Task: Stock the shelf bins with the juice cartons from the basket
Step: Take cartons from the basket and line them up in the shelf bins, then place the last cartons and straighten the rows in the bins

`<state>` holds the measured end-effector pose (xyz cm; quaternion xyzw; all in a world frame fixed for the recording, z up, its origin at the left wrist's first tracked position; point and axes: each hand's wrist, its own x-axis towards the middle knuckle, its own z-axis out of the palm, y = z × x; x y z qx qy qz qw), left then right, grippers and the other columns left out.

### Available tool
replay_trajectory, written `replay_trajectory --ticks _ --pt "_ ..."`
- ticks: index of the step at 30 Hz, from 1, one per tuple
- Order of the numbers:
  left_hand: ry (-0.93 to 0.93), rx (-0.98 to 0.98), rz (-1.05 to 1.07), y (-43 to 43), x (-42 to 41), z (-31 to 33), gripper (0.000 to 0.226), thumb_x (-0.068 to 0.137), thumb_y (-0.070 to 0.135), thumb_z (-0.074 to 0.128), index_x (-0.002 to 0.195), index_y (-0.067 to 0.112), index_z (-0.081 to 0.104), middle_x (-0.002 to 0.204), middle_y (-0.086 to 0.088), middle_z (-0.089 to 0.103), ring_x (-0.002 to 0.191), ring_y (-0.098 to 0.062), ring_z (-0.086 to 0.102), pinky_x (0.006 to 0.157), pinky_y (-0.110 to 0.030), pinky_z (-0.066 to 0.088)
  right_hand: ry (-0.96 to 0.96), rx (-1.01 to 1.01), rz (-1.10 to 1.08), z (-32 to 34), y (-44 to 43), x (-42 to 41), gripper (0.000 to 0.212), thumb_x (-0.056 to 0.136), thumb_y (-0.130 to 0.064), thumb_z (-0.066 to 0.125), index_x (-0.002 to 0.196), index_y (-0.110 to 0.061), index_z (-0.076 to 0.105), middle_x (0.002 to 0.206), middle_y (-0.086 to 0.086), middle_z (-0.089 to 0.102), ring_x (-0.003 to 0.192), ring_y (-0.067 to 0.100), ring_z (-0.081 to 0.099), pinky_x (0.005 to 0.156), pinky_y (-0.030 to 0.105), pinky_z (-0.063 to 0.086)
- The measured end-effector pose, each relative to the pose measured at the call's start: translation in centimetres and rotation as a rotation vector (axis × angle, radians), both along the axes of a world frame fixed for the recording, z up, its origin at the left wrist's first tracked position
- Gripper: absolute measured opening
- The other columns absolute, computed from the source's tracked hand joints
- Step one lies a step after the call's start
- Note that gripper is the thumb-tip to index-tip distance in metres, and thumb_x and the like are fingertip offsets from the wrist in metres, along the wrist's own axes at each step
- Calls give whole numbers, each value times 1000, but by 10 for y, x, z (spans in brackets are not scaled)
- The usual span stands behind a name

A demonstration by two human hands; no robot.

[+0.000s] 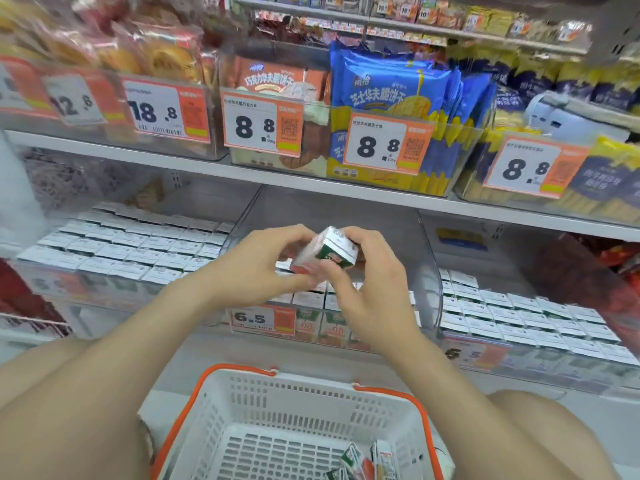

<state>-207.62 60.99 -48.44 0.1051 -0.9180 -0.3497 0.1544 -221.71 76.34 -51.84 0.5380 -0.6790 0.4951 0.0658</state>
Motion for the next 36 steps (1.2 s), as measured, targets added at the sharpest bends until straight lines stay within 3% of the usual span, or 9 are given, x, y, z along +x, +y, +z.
replay_trajectory --ticks 4,9,11,15,20,26,31,34,36 --pt "93 117 55 -19 50 7 30 91 22 83 119 26 72 113 8 76 106 -16 72 97 -40 56 -182 -46 103 11 -19 48 49 94 -28 77 138 -28 56 114 -16 70 108 11 68 91 27 55" --pt "-8 16 277 -80 114 -8 34 88 35 84 118 40 68 116 17 72 111 -10 66 97 -41 53 -24 42 193 2 -82 95 34 98 -26 73 130 -23 63 116 -16 70 103 9 67 90 31 54" --pt "-162 -106 444 -112 136 -17 53 88 54 78 134 40 57 132 17 64 126 -14 58 103 -38 47 54 41 179 -8 -113 111 39 99 -24 71 136 -18 60 124 -7 70 110 12 66 96 33 53" --pt "-456 -239 705 -169 165 -40 105 69 91 42 154 32 32 153 -9 43 142 -37 40 115 -57 38 256 66 165 -22 -191 139 44 99 -19 68 140 -15 55 129 2 69 115 27 66 94 40 53" --pt "-684 -240 719 -190 164 -60 94 91 86 33 166 37 4 176 -2 -10 161 -38 0 126 -64 9 427 93 106 -25 -285 156 43 99 -15 67 139 -14 52 115 8 73 97 38 69 68 43 51" --pt "-778 -160 668 -191 164 -62 113 79 100 23 167 36 -9 175 -2 -20 160 -38 -17 125 -67 -5 376 244 33 -27 -375 163 34 105 -12 56 138 -13 48 93 18 71 83 42 68 61 40 49" --pt "-814 -134 697 -188 165 -58 130 75 102 29 166 23 -19 172 -11 -27 159 -38 -24 126 -64 -9 407 330 36 -39 -437 168 38 97 -2 58 134 -10 56 117 18 67 105 39 66 85 41 56" --pt "-850 -137 718 -186 167 -57 132 76 102 27 164 17 -23 172 -15 -27 158 -40 -24 126 -64 -10 194 435 76 -36 -456 168 34 102 -13 59 135 -14 61 135 15 57 122 33 58 91 12 42" --pt "-857 -152 717 -183 166 -55 128 79 100 24 164 17 -23 172 -16 -25 158 -41 -24 125 -64 -10 181 460 40 -41 -465 159 28 105 -16 53 133 -14 58 130 14 59 118 32 59 91 23 42"
